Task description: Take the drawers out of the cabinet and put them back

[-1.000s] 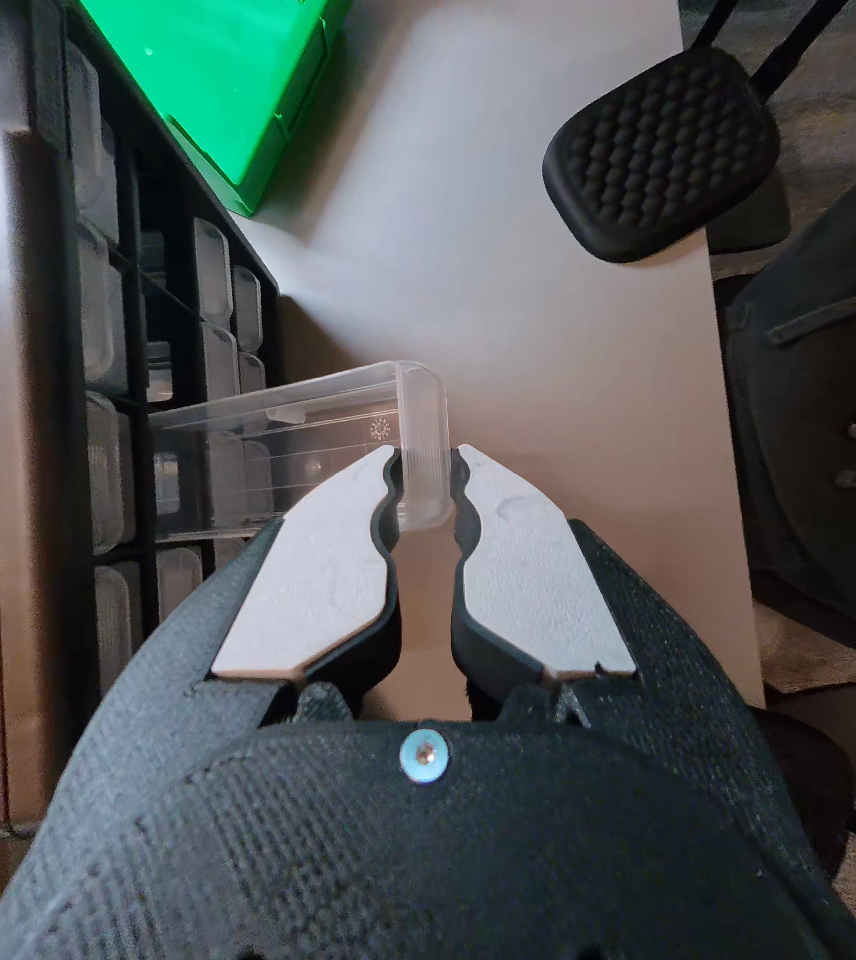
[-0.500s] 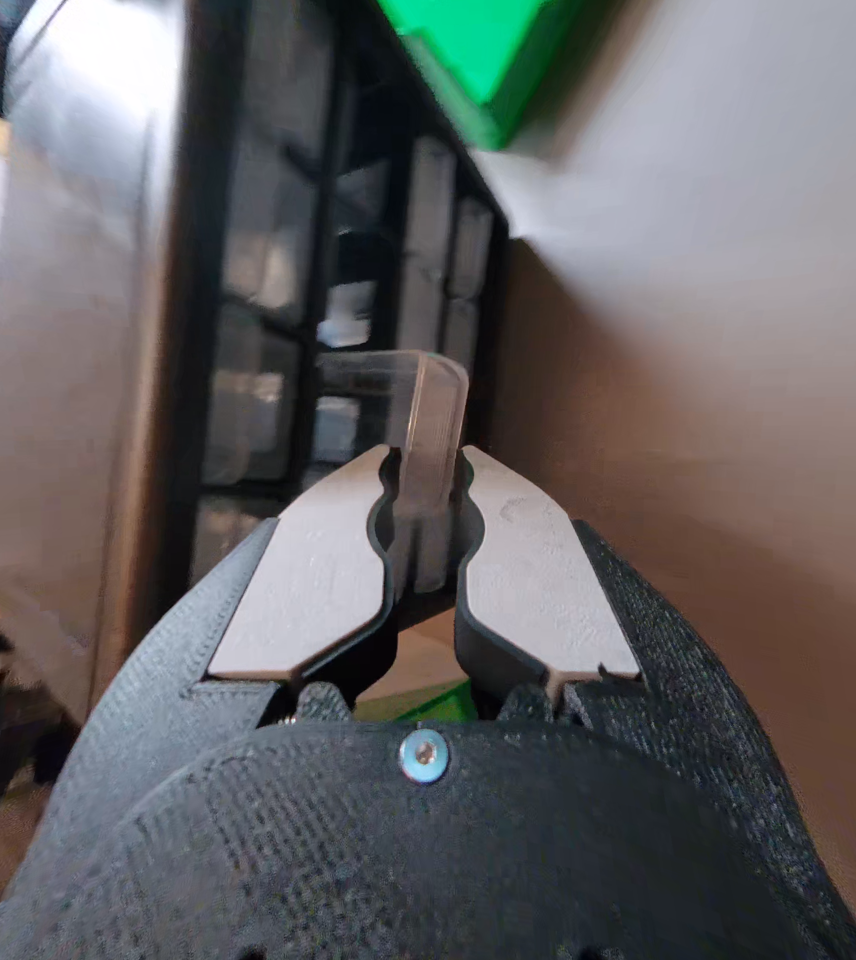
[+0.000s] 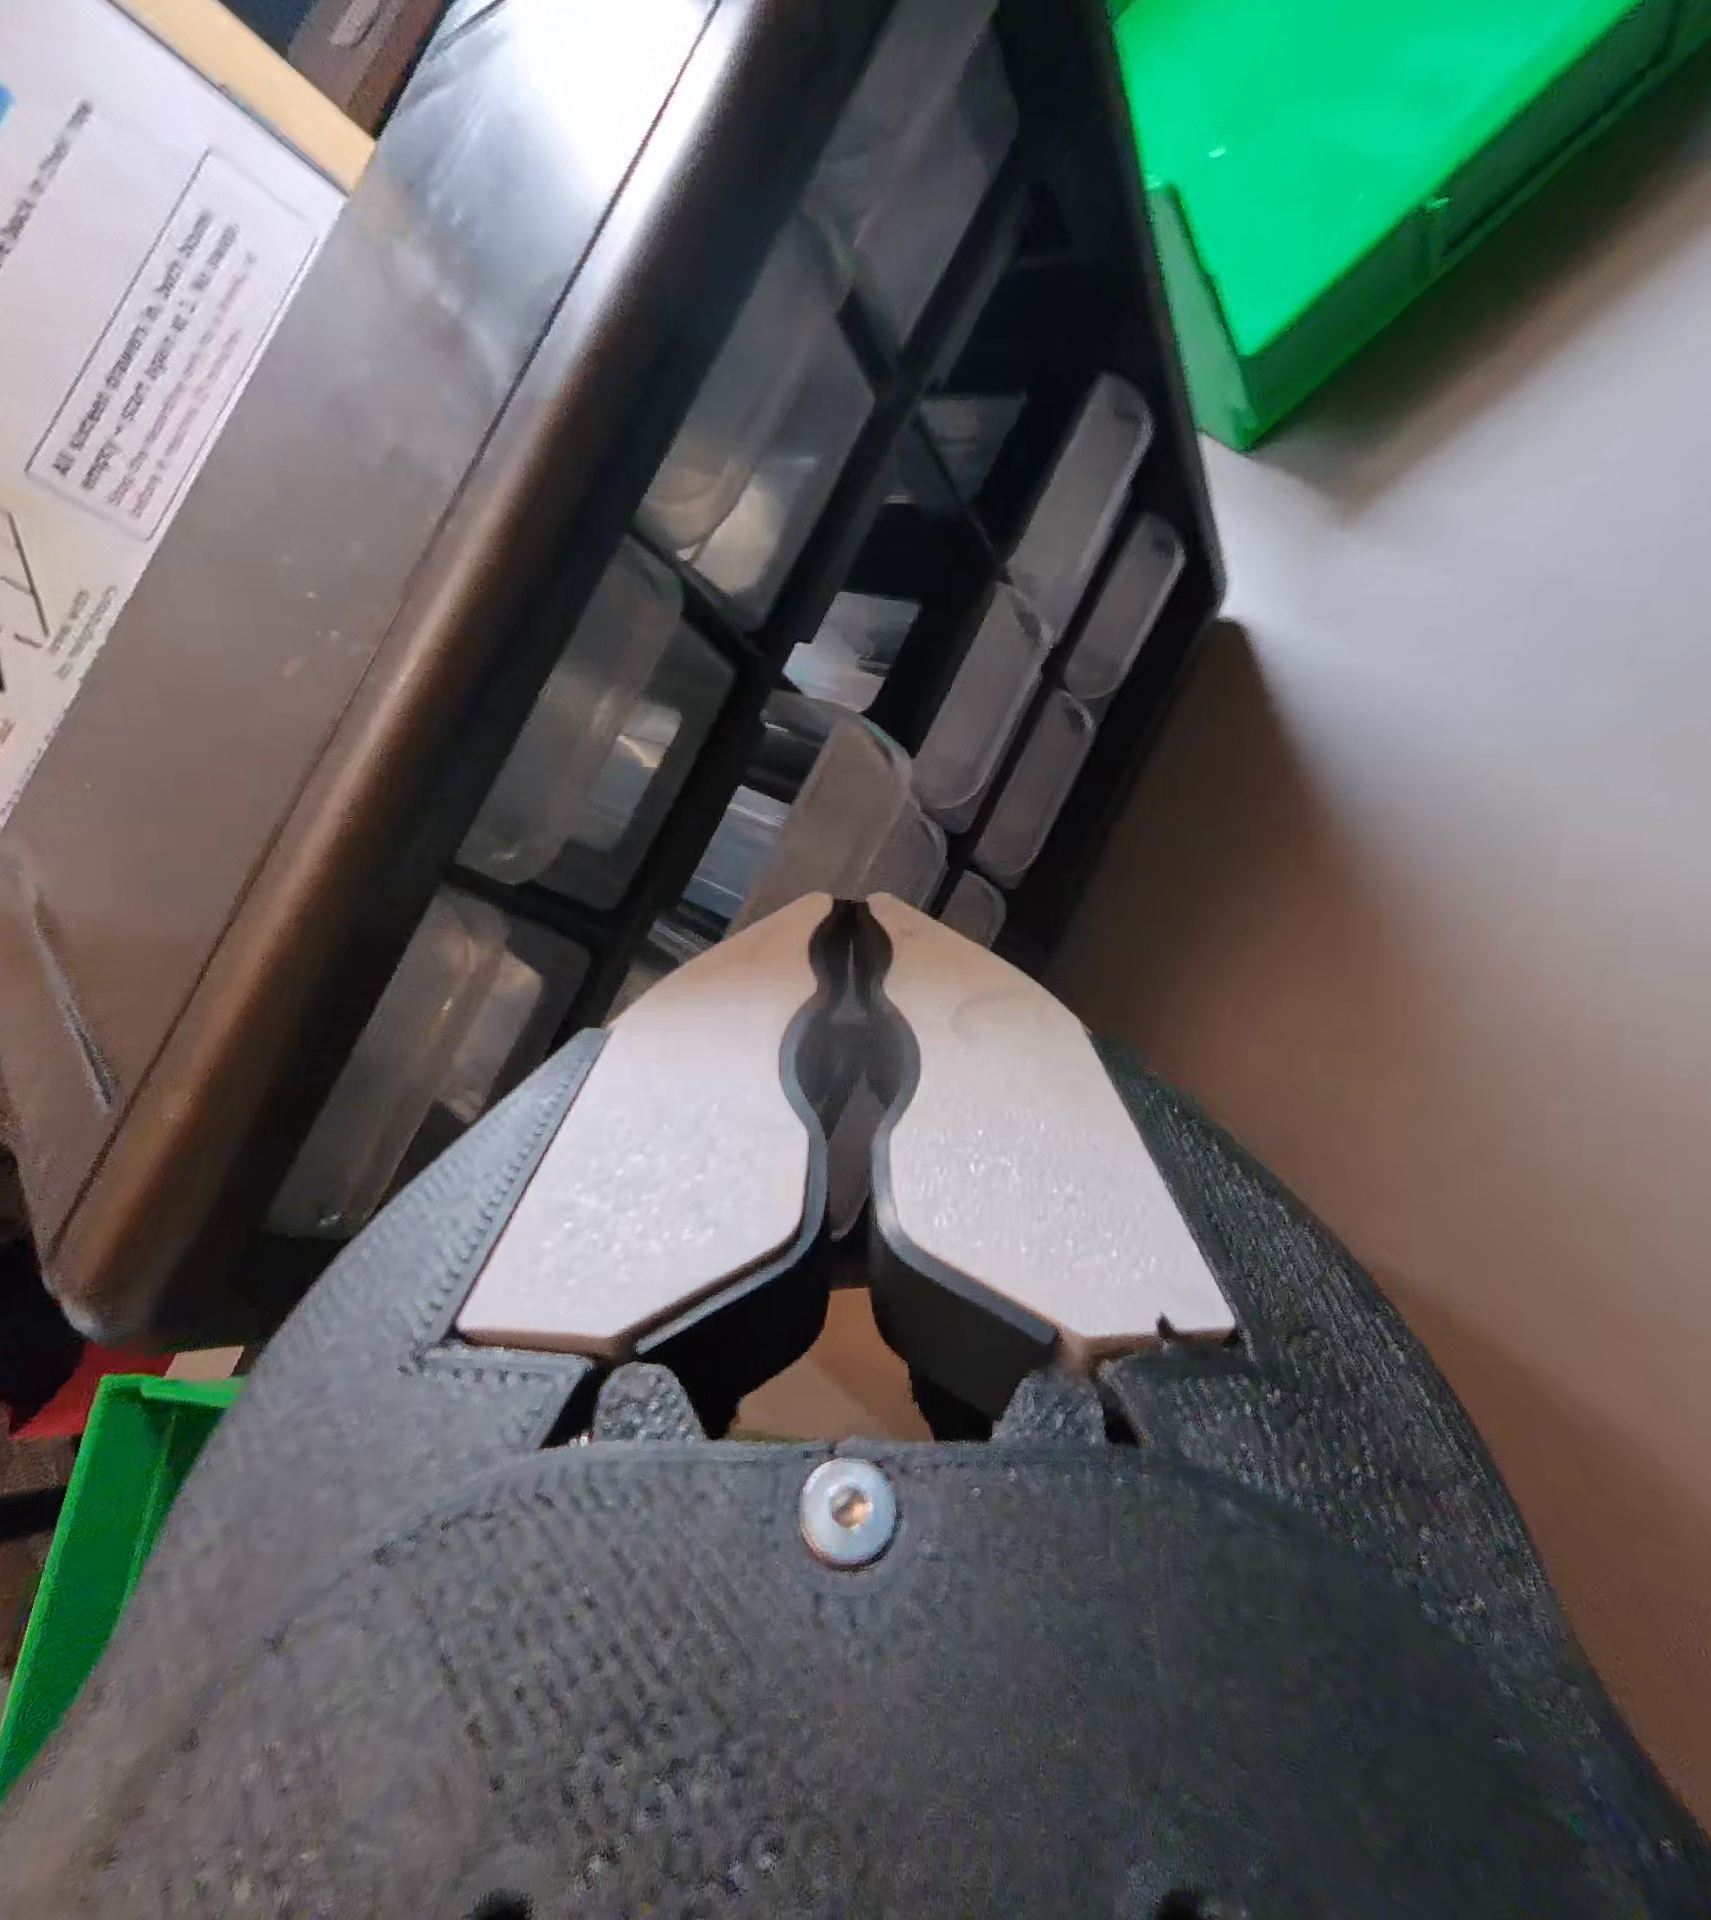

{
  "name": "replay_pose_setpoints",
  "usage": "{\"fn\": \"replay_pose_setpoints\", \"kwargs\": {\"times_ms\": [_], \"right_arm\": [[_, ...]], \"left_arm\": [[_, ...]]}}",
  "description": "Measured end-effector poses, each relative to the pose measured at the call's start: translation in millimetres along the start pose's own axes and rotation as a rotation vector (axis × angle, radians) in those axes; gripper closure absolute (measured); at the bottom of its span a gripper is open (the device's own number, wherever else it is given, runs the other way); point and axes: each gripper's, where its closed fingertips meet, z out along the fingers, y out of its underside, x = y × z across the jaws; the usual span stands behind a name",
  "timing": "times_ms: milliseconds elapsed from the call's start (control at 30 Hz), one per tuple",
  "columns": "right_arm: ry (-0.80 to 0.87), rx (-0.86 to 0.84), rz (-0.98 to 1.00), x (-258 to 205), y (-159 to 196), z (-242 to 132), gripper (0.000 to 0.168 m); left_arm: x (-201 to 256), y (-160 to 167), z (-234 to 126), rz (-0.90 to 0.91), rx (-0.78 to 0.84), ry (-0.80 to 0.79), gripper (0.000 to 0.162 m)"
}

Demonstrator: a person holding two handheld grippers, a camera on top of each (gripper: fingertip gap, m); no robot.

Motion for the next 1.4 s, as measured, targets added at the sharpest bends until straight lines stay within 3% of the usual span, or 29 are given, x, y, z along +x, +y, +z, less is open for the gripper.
{"fn": "replay_pose_setpoints", "kwargs": {"times_ms": [133,400,533,633,733,867,967,1067,1200,1300,1367,1400], "right_arm": [[0.01,-0.005,-0.006,0,0,0,0.168],[0.007,-0.007,0.003,0,0,0,0.168],[0.015,-0.009,-0.007,0,0,0,0.168],[0.007,-0.002,-0.006,0,0,0,0.168],[-0.014,0.011,0.007,0,0,0,0.168],[-0.05,0.035,0.045,0,0,0,0.168],[-0.058,0.042,0.061,1,0,0,0.168],[-0.049,0.037,0.052,1,0,0,0.168],[-0.047,0.035,0.045,1,0,0,0.168],[-0.052,0.038,0.048,1,0,0,0.168],[-0.051,0.039,0.046,1,0,0,0.168],[-0.051,0.04,0.045,1,0,0,0.168]], "left_arm": [[-12,6,15,-0.008,-0.038,-0.093,0.162],[-2,2,21,0.026,-0.017,-0.136,0.162],[3,0,-7,0.001,0.055,0.003,0.161],[-30,13,-41,-0.03,0.077,0.017,0.158],[-76,60,-65,-0.095,-0.053,0.03,0.137],[-138,161,-77,-0.105,-0.347,-0.055,0.132],[-156,237,-77,-0.109,-0.589,-0.048,0.128],[-156,293,-77,-0.08,-0.795,-0.007,0.117],[-153,331,-71,-0.023,-0.96,0.007,0.12],[-148,347,-76,0.042,-1.094,0.023,0.139],[-143,346,-76,0.072,-1.112,0.038,0.155],[-138,343,-77,0.062,-1.108,0.06,0.156]]}}
